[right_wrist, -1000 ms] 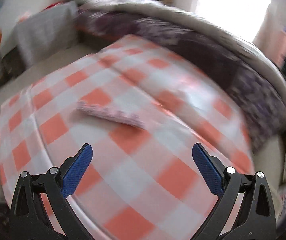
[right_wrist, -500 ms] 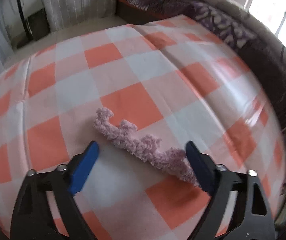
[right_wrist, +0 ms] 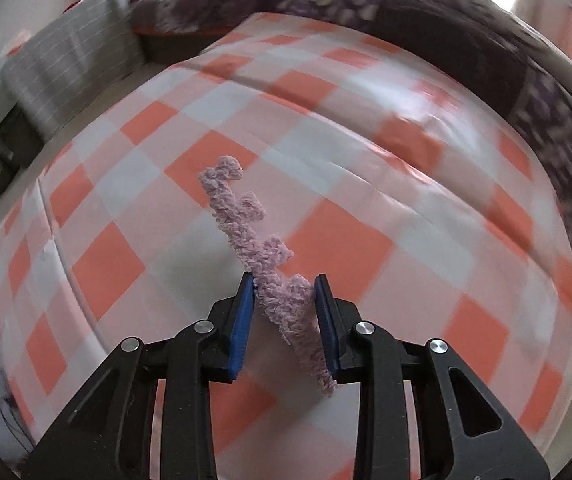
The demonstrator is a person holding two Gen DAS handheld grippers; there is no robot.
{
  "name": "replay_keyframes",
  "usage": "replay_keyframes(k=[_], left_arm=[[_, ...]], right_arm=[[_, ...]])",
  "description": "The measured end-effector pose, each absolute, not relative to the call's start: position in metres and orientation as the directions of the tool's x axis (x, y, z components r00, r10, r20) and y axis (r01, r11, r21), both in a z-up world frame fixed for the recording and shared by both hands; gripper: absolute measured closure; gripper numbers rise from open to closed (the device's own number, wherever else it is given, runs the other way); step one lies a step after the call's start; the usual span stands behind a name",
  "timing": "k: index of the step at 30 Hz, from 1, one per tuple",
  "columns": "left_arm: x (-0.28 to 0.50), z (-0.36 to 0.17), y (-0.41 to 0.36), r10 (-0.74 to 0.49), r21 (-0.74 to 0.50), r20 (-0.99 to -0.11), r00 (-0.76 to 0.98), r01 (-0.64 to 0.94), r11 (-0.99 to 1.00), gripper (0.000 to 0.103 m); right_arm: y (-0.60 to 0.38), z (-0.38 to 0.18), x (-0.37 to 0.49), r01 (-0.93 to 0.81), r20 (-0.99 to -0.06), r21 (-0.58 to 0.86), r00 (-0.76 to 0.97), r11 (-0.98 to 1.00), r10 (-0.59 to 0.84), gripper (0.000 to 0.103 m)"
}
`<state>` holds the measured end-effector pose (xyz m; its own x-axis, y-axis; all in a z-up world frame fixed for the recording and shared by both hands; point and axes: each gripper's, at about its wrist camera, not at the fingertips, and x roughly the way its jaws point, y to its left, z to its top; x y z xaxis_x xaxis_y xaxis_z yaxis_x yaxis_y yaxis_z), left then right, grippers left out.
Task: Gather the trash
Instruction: 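Grasp the pink fuzzy stick with the right tool while the left tool holds the peel, then carry the pink fuzzy stick over the bin and open the right tool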
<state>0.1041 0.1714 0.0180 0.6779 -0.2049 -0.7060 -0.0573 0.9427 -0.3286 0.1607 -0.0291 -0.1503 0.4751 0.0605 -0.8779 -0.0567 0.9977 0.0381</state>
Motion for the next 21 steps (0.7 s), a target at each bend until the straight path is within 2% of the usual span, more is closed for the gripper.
replay_keyframes(k=[12, 21], left_arm=[[0.095, 0.024, 0.156, -0.216, -0.314, -0.691, 0.689, -0.018, 0.949, 0.084], [0.095, 0.018, 0.127, -0.209, -0.272, -0.703, 0.680, 0.014, 0.962, 0.084]], right_arm=[[-0.070, -0.072, 0.100, 0.096, -0.820, 0.082, 0.572, 0.992, 0.012, 0.074], [-0.105, -0.059, 0.073, 0.142, -0.790, 0.126, 0.613, 0.982, 0.013, 0.074]])
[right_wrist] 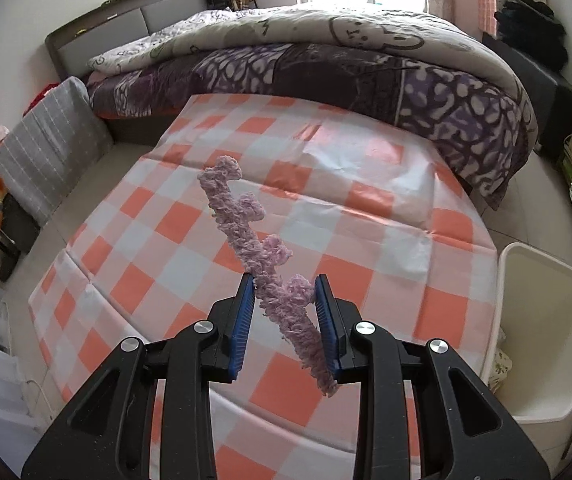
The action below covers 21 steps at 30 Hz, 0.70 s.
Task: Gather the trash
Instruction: 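Carry the pink fuzzy stick over the bin and open the right tool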
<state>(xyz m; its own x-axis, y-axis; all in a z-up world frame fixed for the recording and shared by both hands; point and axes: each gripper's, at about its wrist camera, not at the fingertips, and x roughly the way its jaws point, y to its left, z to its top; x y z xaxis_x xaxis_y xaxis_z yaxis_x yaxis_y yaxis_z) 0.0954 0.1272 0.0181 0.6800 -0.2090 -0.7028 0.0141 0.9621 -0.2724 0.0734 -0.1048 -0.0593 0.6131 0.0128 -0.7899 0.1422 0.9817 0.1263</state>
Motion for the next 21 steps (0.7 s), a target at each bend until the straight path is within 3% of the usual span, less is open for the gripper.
replay_keyframes(k=[21], left_arm=[[0.090, 0.008, 0.017, -0.284, -0.224, -0.710, 0.644, 0.176, 0.959, 0.085]], right_arm=[[-0.230, -0.035, 0.025, 0.346, -0.772, 0.151, 0.626, 0.926, -0.109, 0.073]])
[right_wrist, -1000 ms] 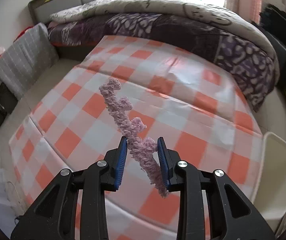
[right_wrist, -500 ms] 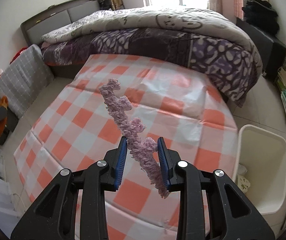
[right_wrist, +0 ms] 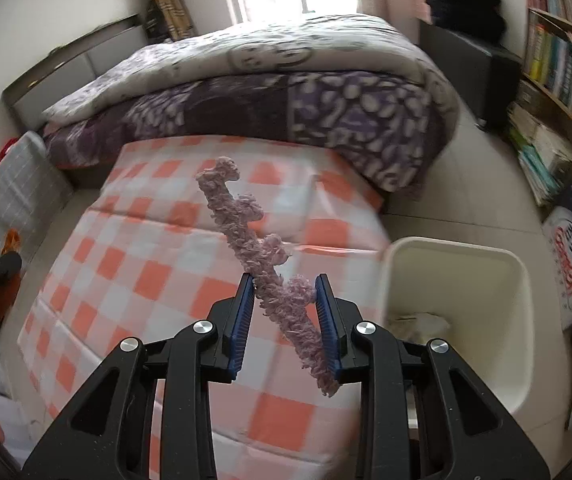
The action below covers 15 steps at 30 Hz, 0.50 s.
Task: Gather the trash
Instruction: 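Carry the pink fuzzy stick over the bin and open the right tool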
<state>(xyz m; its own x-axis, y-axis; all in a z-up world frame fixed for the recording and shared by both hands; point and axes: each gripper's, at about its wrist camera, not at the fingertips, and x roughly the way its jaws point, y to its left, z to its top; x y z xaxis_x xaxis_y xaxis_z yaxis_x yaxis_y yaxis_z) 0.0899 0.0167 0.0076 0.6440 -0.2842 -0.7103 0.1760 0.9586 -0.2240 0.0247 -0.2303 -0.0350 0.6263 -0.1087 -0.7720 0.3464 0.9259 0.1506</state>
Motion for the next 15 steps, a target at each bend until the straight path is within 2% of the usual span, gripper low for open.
replay_keyframes(k=[10, 11, 12, 15], left_arm=[[0.076, -0.004, -0.055, -0.344, -0.208, -0.719, 0.604, 0.286, 0.935, 0.084], [0.075, -0.005, -0.062, -0.350, -0.205, -0.719, 0.601, 0.297, 0.932, 0.084], [0.072, -0.006, -0.072, -0.358, -0.203, -0.720, 0.594, 0.313, 0.928, 0.084], [0.065, -0.011, -0.097, -0.385, -0.204, -0.724, 0.572, 0.355, 0.912, 0.084]], right_arm=[[-0.309, -0.036, -0.014, 0.518, -0.794, 0.148, 0.570, 0.843, -0.211, 0.070], [-0.316, -0.036, -0.018, 0.535, -0.796, 0.143, 0.562, 0.833, -0.224, 0.065], [-0.325, -0.036, -0.023, 0.553, -0.797, 0.144, 0.557, 0.820, -0.235, 0.056], [-0.347, -0.034, -0.037, 0.599, -0.790, 0.137, 0.546, 0.789, -0.277, 0.041]])
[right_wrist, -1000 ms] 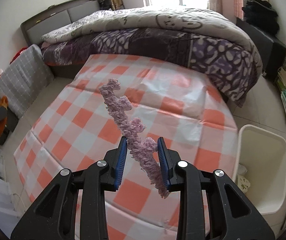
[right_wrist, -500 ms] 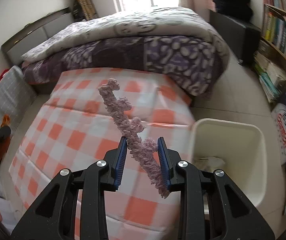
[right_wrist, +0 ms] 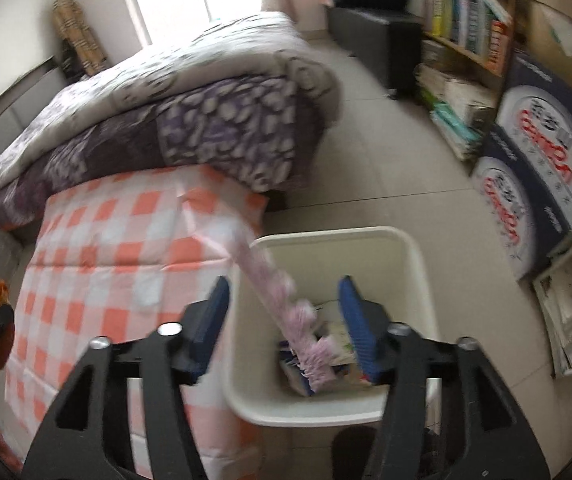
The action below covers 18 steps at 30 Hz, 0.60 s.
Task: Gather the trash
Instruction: 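Carry the pink fuzzy stick over the bin and open the right tool, then move the orange peel over the bin and open the left tool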
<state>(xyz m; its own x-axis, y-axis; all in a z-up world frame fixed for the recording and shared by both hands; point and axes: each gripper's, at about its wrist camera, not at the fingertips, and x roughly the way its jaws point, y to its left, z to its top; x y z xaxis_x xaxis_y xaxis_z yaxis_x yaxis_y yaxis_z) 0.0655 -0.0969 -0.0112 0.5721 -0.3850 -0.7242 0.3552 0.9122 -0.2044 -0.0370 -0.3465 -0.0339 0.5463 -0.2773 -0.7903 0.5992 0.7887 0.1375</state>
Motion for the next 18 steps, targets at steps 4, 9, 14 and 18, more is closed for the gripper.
replay_keyframes(k=[4, 9, 14, 18], left_arm=[[0.055, -0.019, -0.132, -0.421, -0.209, -0.733, 0.535, 0.412, 0.887, 0.084], [0.041, -0.035, -0.175, -0.462, -0.225, -0.752, 0.471, 0.475, 0.851, 0.084], [0.025, -0.050, -0.216, -0.499, -0.238, -0.768, 0.401, 0.545, 0.804, 0.084], [0.009, -0.061, -0.252, -0.536, -0.250, -0.772, 0.341, 0.613, 0.750, 0.083]], right_arm=[[-0.372, -0.030, -0.056, 0.652, -0.776, 0.129, 0.535, 0.748, -0.333, 0.031], [-0.399, -0.026, -0.077, 0.700, -0.766, 0.133, 0.522, 0.701, -0.375, 0.023], [-0.420, -0.025, -0.094, 0.734, -0.764, 0.141, 0.508, 0.664, -0.399, 0.020], [-0.433, -0.024, -0.107, 0.762, -0.755, 0.129, 0.490, 0.634, -0.436, 0.015]])
